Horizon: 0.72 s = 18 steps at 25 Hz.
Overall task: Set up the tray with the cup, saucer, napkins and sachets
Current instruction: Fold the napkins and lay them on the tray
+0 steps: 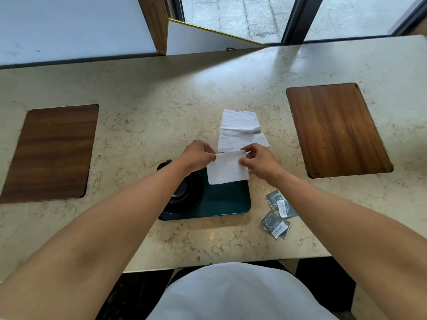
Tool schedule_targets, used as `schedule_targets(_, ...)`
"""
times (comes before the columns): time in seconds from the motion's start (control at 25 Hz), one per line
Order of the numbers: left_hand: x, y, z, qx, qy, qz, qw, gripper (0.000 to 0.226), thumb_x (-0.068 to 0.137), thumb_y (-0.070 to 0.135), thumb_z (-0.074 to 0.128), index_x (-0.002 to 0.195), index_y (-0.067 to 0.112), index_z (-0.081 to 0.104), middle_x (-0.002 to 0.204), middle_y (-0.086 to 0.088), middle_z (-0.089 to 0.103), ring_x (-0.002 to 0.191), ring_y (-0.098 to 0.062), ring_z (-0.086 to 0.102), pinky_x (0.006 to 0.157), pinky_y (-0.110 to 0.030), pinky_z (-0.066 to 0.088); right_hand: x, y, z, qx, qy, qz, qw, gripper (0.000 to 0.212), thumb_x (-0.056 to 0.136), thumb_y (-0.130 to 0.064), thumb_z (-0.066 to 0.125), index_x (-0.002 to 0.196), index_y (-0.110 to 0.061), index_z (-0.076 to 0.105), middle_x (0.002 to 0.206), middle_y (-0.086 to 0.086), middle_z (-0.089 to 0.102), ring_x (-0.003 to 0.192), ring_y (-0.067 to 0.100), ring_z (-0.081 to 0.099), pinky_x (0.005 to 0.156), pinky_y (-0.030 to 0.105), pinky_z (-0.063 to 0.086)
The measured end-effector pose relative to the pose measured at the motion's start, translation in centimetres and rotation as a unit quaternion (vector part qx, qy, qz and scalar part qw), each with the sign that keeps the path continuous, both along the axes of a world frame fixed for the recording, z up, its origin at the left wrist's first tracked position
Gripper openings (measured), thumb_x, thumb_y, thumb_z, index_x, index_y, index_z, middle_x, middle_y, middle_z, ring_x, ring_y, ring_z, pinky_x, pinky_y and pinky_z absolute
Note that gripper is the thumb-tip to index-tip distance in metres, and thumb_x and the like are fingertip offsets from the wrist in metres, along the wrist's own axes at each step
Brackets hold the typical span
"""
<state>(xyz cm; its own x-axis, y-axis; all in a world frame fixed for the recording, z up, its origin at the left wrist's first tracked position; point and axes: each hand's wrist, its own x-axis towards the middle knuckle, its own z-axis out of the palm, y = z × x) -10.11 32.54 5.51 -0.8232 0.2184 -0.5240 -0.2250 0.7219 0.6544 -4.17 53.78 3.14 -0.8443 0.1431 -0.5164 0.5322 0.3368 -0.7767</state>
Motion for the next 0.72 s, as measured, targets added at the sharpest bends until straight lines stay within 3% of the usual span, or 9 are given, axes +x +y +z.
schedule_targets(0.24,0.5,-0.2,-1.3,-0.087,0.05,-0.082,0.992,0.019,0.09,0.011,0.06,0.1,0.007,0.076,0.102,-0.004,0.071,0.094,-0.021,0.063,0.078,-0.028,0.05,0.7,-0.7,-1.2,0.037,-0.025,0.01,0.999,0.03,0.09,-0.018,0.074,0.117,-0.015,0.062,0.108,0.007,0.065,0.096,0.025,0.068,0.08,0.044,0.063)
schedule_targets(0.48,0.1,0.0,-2.2,-0.165,0.054,-0.121,0.977,0.018,0.089,0.012,0.059,0.095,0.009,0.076,0.1,-0.005,0.074,0.095,-0.028,0.065,0.092,-0.044,0.055,0.8,-1.5,-2.4,0.089,-0.012,0.034,0.995,0.013,0.095,-0.02,0.068,0.103,-0.01,0.068,0.104,0.008,0.069,0.08,0.022,0.073,0.073,0.04,0.064)
schedule_targets(0.6,-0.2,0.4,-2.3,-0.192,0.056,-0.138,0.97,0.018,0.089,0.014,0.059,0.095,0.014,0.076,0.101,-0.003,0.074,0.096,-0.027,0.065,0.094,-0.044,0.052,0.4,-1.4,-2.8,0.153,0.01,0.047,0.987,0.015,0.094,-0.026,0.068,0.101,-0.014,0.071,0.099,0.001,0.07,0.089,0.018,0.068,0.08,0.033,0.057)
schedule_targets(0.72,-0.6,0.5,-2.5,-0.208,0.063,-0.149,0.965,0.018,0.089,0.015,0.059,0.095,0.014,0.076,0.101,-0.002,0.074,0.097,-0.027,0.064,0.093,-0.043,0.051,0.0,-1.3,-3.1,0.173,0.012,0.058,0.983,0.016,0.093,-0.029,0.069,0.101,-0.015,0.072,0.097,-0.002,0.069,0.09,0.014,0.064,0.077,0.026,0.049)
